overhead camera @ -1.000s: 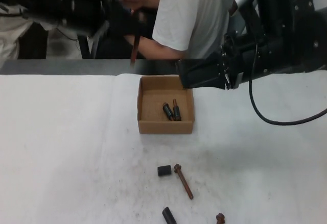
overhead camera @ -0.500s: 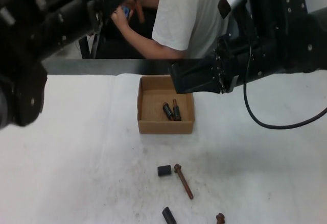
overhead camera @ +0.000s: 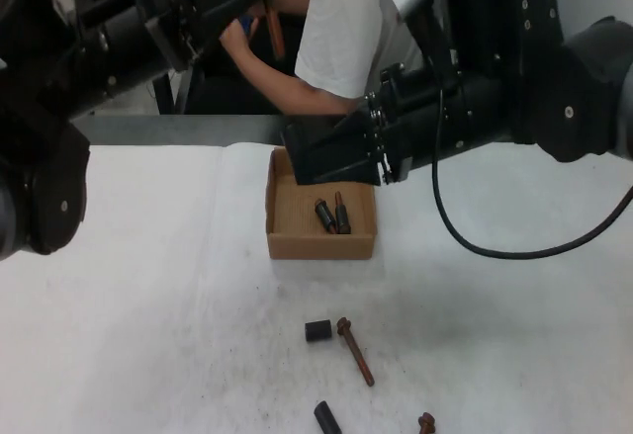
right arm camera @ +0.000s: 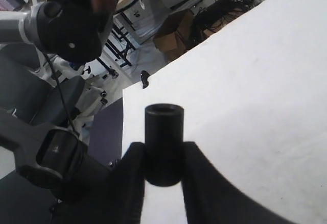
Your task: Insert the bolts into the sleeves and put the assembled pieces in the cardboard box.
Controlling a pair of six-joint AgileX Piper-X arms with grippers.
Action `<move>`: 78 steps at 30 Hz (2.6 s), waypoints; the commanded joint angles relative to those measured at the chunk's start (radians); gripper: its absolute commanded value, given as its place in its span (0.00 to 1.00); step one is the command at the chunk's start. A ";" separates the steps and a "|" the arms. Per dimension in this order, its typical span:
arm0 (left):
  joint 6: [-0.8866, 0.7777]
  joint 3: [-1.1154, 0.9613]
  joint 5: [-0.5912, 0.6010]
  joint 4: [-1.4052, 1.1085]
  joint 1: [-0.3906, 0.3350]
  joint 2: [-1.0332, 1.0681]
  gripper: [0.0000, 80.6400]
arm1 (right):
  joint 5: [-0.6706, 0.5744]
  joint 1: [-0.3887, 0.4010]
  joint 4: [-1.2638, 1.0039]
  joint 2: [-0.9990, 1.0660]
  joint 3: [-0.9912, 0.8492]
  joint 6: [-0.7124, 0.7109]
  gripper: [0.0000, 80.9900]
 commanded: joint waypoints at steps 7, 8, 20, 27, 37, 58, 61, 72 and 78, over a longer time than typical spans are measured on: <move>0.085 -0.003 0.073 0.070 0.005 -0.017 0.00 | 0.000 -0.001 -0.184 -0.013 -0.008 0.123 0.01; 0.084 -0.003 0.074 0.070 0.005 -0.017 0.00 | 0.000 -0.001 -0.187 -0.013 -0.008 0.123 0.01; 0.113 -0.003 0.000 0.075 0.005 -0.017 0.00 | -0.026 -0.001 -0.193 -0.013 -0.008 0.135 0.01; 0.128 -0.003 -0.030 0.082 0.005 -0.017 0.00 | -0.043 -0.001 -0.193 -0.013 -0.005 0.142 0.01; 0.156 -0.003 0.019 0.128 0.005 -0.017 0.00 | -0.054 0.002 -0.202 -0.013 -0.005 0.145 0.01; 0.082 -0.033 -0.019 0.048 0.000 -0.017 0.00 | -0.023 0.002 -0.212 -0.013 0.008 0.153 0.01; 0.082 -0.033 -0.019 0.048 0.000 -0.017 0.00 | -0.023 0.002 -0.212 -0.013 0.018 0.153 0.01; 0.082 -0.033 0.029 0.051 0.000 -0.017 0.00 | -0.020 0.002 -0.289 -0.013 0.024 0.190 0.01; 0.082 -0.031 0.042 0.070 0.000 -0.017 0.00 | -0.015 0.002 -0.307 -0.013 0.024 0.206 0.01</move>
